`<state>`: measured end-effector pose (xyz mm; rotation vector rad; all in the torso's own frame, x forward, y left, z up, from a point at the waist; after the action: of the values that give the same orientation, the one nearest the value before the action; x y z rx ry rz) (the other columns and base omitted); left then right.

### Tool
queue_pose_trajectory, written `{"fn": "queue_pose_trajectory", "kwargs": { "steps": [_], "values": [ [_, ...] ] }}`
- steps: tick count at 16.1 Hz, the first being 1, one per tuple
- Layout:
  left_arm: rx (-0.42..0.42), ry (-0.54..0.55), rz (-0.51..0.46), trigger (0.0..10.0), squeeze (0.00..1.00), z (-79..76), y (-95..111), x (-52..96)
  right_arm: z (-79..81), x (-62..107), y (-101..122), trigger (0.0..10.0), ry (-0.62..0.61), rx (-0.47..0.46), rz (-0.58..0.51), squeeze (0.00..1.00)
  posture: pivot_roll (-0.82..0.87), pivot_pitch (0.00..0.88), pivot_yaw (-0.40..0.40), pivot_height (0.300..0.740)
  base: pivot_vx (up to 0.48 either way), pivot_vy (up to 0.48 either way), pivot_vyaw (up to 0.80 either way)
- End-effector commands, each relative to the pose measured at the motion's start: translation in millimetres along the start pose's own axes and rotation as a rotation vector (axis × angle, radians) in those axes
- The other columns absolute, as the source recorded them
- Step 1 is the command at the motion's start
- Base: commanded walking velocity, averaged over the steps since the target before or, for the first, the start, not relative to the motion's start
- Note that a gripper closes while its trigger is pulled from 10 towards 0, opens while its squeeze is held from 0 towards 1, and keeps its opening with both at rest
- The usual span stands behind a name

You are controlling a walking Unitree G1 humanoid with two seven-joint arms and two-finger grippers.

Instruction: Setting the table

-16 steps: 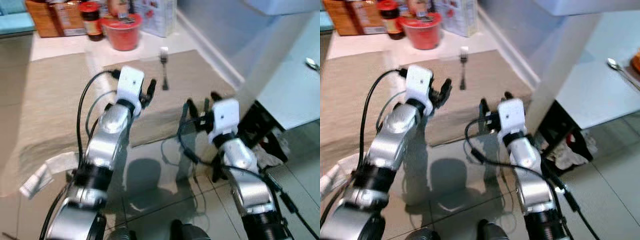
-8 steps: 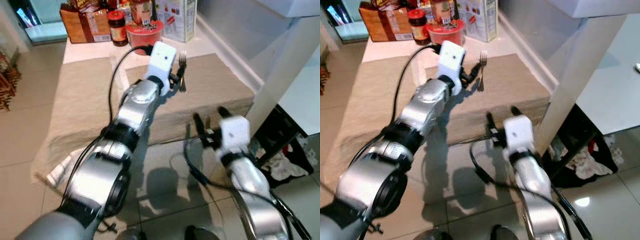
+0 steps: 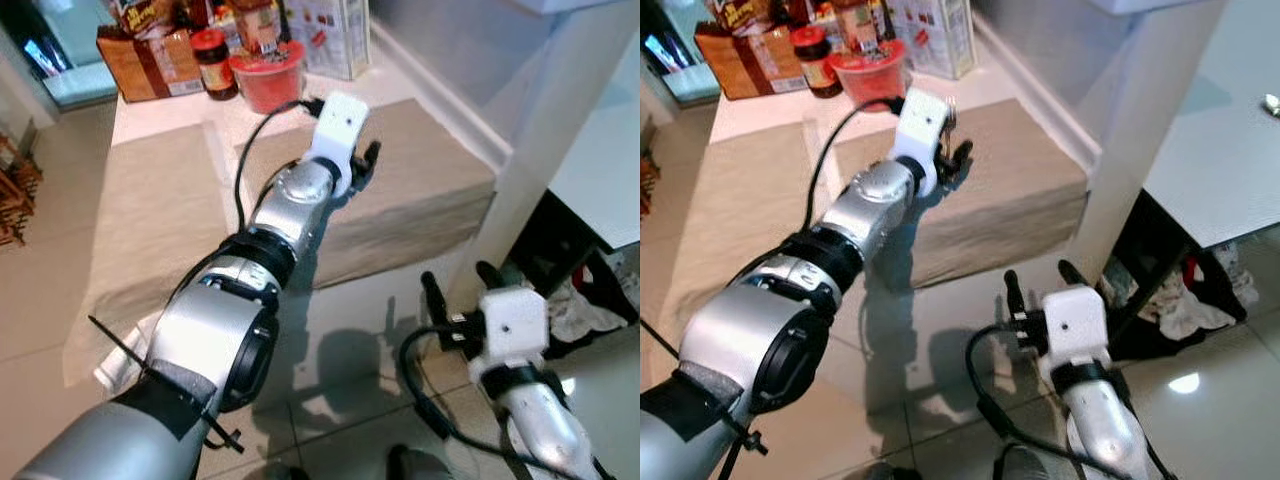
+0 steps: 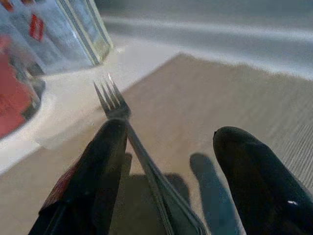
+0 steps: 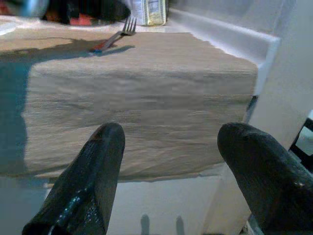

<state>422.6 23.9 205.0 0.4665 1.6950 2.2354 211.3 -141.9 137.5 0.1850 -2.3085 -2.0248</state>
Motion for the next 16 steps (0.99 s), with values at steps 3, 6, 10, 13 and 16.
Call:
{"fn": "queue_pose_trajectory", "kwargs": {
  "steps": [3,6,10,13,16],
  "values": [
    [-0.004,0.028,0.032,10.0,0.00,0.8,-3,-0.9,1.4,19.3,6,10.0,-0.003,0.002,0.027,0.00,-0.30,0.191,0.157,0.740,0.000,0.000,0.00],
    [0.091,0.069,0.080,10.0,0.00,1.7,-9,-0.7,1.7,32.9,8,10.0,-0.016,-0.002,0.061,0.00,-0.33,0.216,0.150,0.740,0.000,0.000,0.00],
    [0.249,0.111,0.215,10.0,0.00,0.1,-30,2.7,1.1,32.7,7,10.0,-0.012,-0.008,0.080,0.00,-0.33,0.214,0.146,0.740,0.000,0.000,0.00],
    [0.291,0.155,0.311,10.0,0.00,5.0,-45,7.4,2.0,29.4,5,10.0,0.008,-0.012,0.093,0.00,-0.31,0.208,0.137,0.740,0.000,0.000,0.00],
    [0.272,0.136,0.388,10.0,0.00,7.0,-58,12.5,1.1,23.9,1,10.0,0.018,-0.019,0.103,0.00,-0.26,0.200,0.134,0.740,0.000,0.000,0.00]
  ]
}}
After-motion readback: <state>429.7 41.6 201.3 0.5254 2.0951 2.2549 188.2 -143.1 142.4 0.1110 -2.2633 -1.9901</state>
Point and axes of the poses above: a point about 5 cm out from each wrist's last joint towards the gripper, its own x axis pointing back from the gripper into the wrist, its own y axis along the axis of the wrist's last joint, z = x × y, the point moved 2 cm from there along -x, pointing out of the wrist towards the gripper, and after that the axes turned 4 degrees about -x, right-handed, at the moved point
